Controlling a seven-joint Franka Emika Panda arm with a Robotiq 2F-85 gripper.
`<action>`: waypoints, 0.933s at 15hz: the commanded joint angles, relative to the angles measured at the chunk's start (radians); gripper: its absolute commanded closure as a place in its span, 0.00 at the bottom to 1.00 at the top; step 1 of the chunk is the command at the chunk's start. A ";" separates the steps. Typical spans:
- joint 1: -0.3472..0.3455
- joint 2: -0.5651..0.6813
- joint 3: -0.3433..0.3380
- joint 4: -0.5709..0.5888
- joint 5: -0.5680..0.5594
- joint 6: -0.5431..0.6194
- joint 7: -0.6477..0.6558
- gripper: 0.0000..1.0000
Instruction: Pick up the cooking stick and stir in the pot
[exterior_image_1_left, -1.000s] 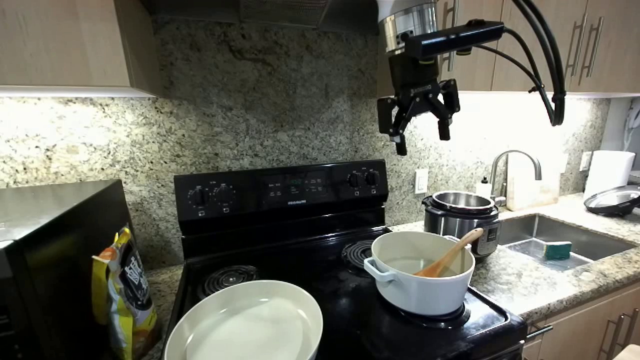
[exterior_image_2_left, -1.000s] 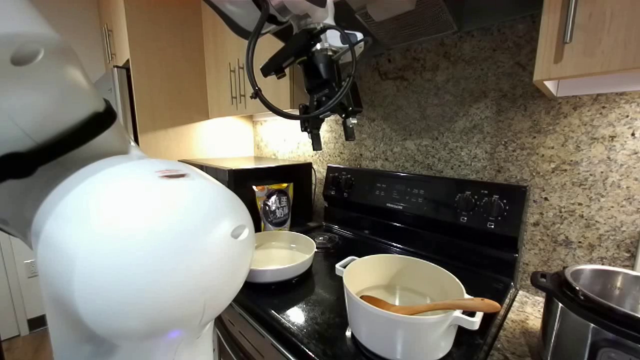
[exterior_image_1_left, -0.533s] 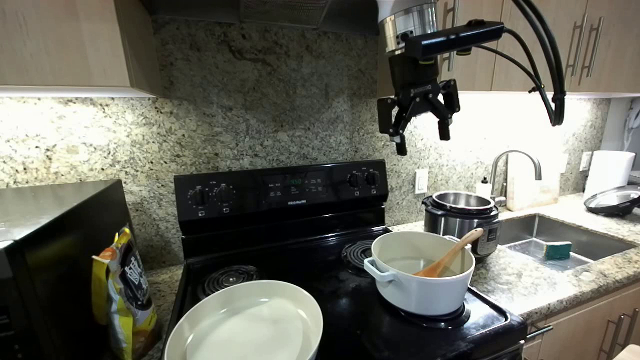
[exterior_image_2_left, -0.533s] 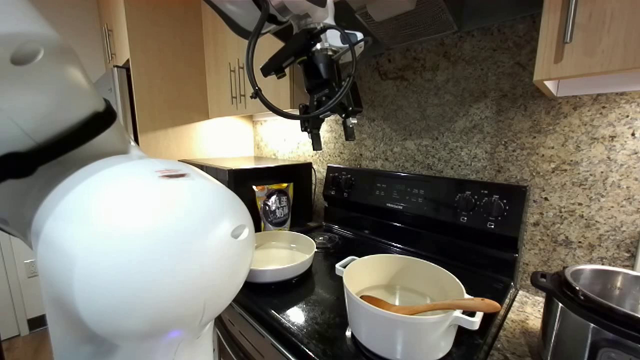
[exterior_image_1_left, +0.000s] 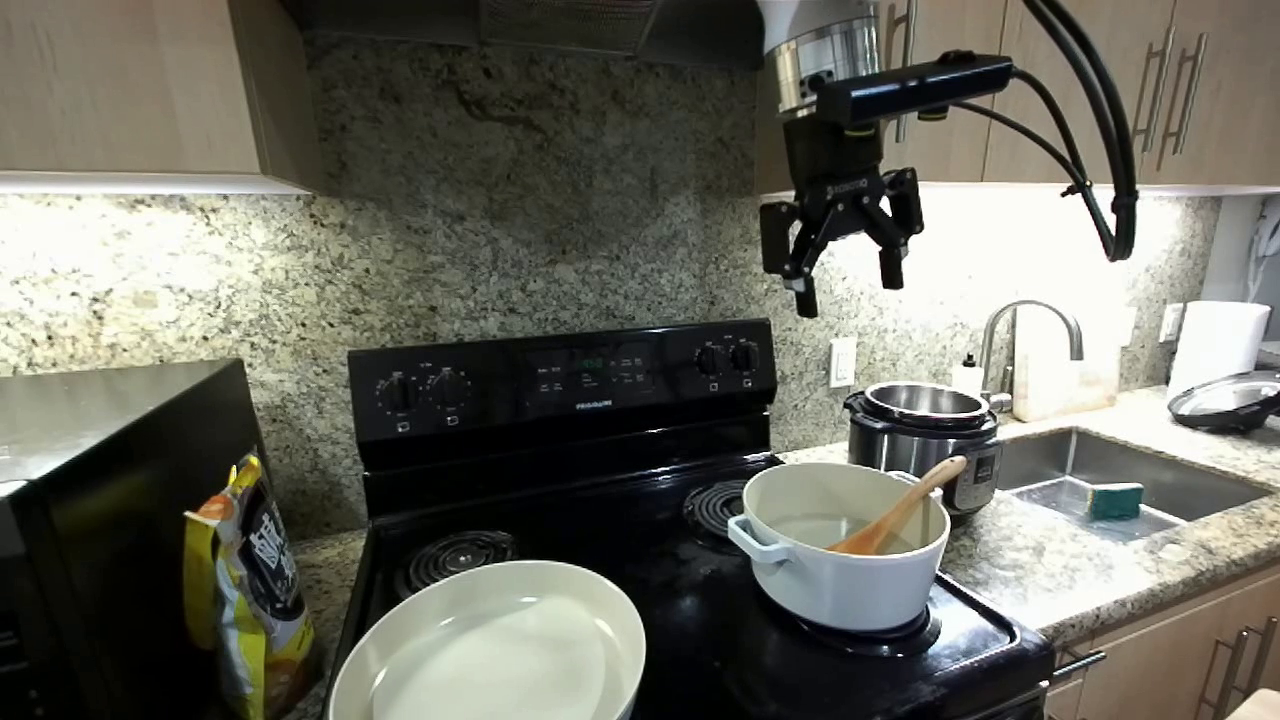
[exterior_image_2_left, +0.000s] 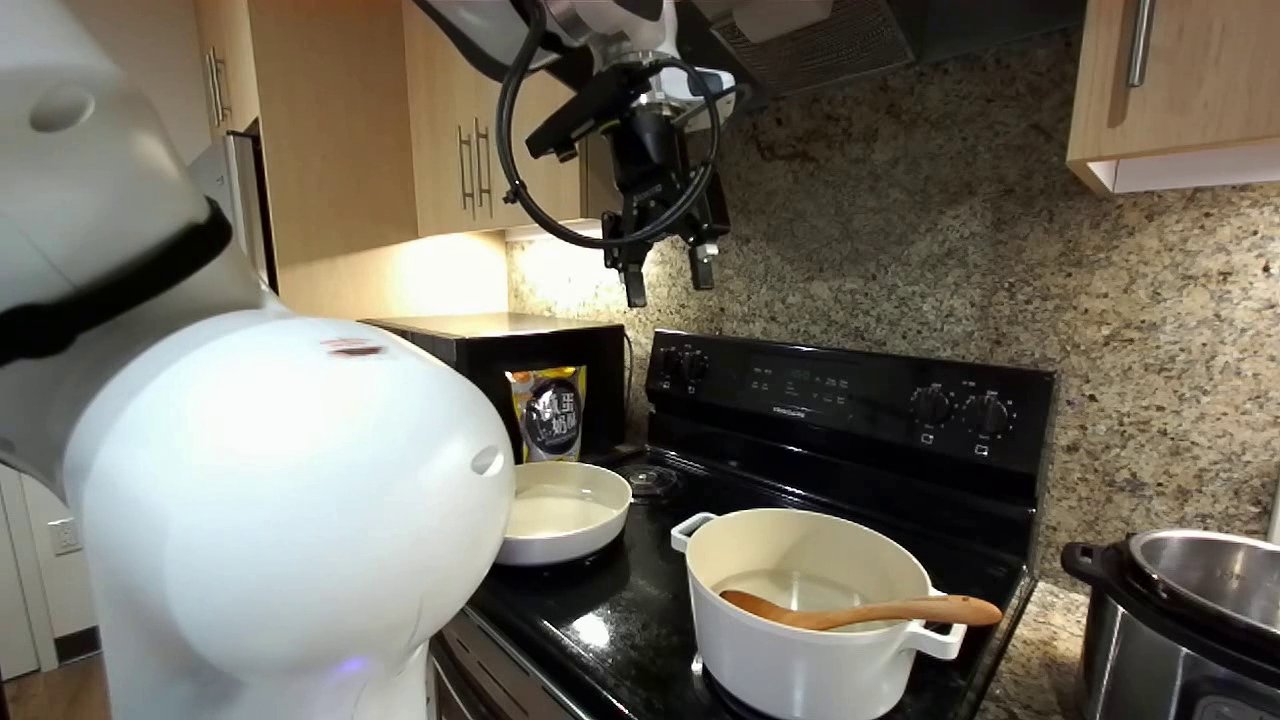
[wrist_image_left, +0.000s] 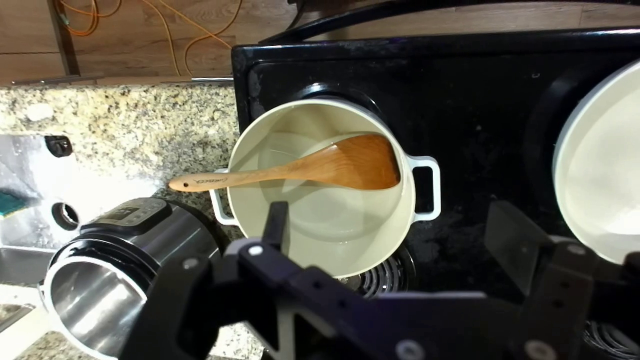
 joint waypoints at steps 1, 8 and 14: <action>0.027 -0.060 -0.056 -0.092 0.022 0.086 -0.039 0.00; -0.002 -0.308 -0.185 -0.390 0.024 0.269 -0.121 0.00; -0.053 -0.340 -0.251 -0.400 0.030 0.228 -0.169 0.00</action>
